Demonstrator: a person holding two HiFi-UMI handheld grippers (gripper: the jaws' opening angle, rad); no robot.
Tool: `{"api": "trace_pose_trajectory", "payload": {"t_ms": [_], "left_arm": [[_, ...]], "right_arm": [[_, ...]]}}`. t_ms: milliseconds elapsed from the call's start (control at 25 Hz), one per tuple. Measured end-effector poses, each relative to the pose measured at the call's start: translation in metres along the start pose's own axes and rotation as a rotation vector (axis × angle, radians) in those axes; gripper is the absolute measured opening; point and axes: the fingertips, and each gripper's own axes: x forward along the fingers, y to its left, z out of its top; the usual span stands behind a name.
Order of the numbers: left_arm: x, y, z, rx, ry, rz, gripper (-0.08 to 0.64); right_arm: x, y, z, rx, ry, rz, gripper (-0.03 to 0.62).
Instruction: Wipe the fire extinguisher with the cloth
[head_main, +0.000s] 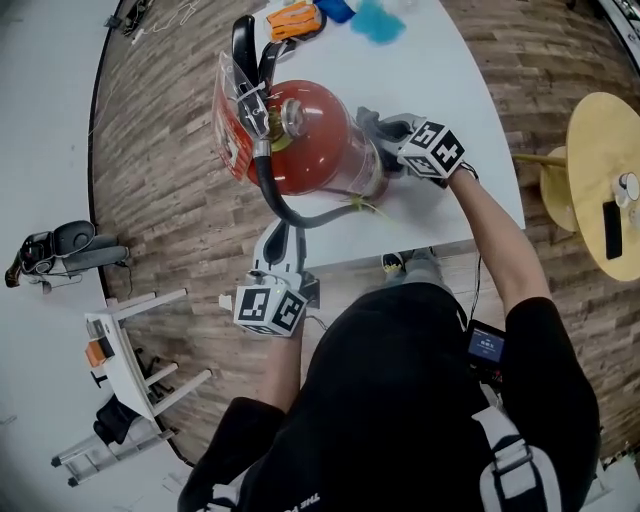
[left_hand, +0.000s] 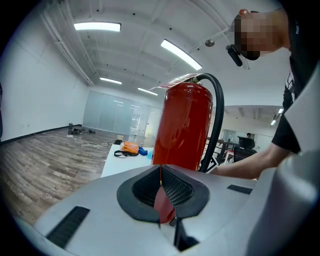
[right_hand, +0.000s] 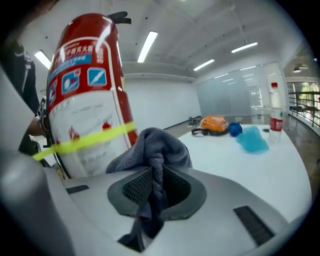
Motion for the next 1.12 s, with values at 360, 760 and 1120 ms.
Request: {"api": "trace_pose_trajectory", "payload": {"t_ms": [360, 760, 1120], "left_arm": [[0.001, 0.016, 0.009, -0.024, -0.013, 0.058, 0.023], [0.013, 0.02, 0.005, -0.027, 0.003, 0.052, 0.023], [0.024, 0.017, -0.001, -0.021, 0.027, 0.018, 0.023]], "right_arm": [[-0.085, 0.06, 0.221, -0.338, -0.447, 0.458, 0.058], [-0.011, 0.034, 0.134, -0.113, -0.112, 0.52, 0.058], [0.016, 0.001, -0.011, 0.093, 0.168, 0.308, 0.057]]}}
